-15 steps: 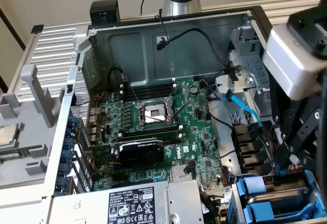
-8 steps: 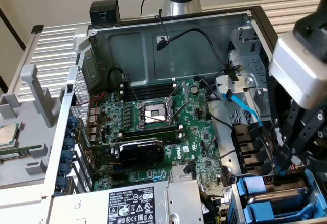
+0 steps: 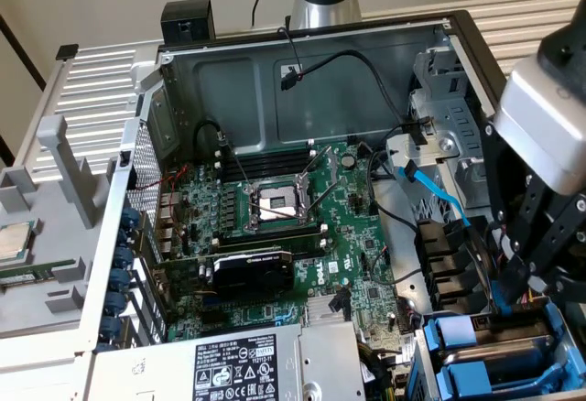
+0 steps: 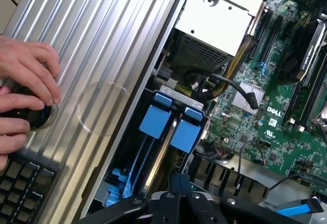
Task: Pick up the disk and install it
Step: 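Insert the second disk wire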
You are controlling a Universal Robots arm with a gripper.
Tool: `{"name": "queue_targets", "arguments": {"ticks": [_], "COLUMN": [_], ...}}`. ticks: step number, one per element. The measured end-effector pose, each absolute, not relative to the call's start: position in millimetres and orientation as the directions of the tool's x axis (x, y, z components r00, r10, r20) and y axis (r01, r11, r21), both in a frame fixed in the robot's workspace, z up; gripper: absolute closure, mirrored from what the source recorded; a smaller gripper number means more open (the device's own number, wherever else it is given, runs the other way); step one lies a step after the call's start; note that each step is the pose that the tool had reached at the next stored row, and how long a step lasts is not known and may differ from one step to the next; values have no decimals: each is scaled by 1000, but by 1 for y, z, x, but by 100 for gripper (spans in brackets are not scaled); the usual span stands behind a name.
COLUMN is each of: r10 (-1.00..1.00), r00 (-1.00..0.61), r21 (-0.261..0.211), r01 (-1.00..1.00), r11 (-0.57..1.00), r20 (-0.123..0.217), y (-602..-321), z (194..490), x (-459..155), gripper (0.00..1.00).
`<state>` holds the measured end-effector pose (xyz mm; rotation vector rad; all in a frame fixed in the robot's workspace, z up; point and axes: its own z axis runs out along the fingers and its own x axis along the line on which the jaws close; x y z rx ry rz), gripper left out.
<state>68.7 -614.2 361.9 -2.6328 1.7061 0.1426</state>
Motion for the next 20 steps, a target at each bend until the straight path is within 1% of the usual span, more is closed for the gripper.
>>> {"name": "queue_targets", "arguments": {"ticks": [3, 20], "r10": [-904, -739], "r00": [421, 669], "r21": [47, 46], "r01": [-904, -738], "r11": [-425, -673], "r20": [-76, -76], "y": [-613, -612], "z": [362, 362], "x": [69, 69], "gripper": [89, 89]}}
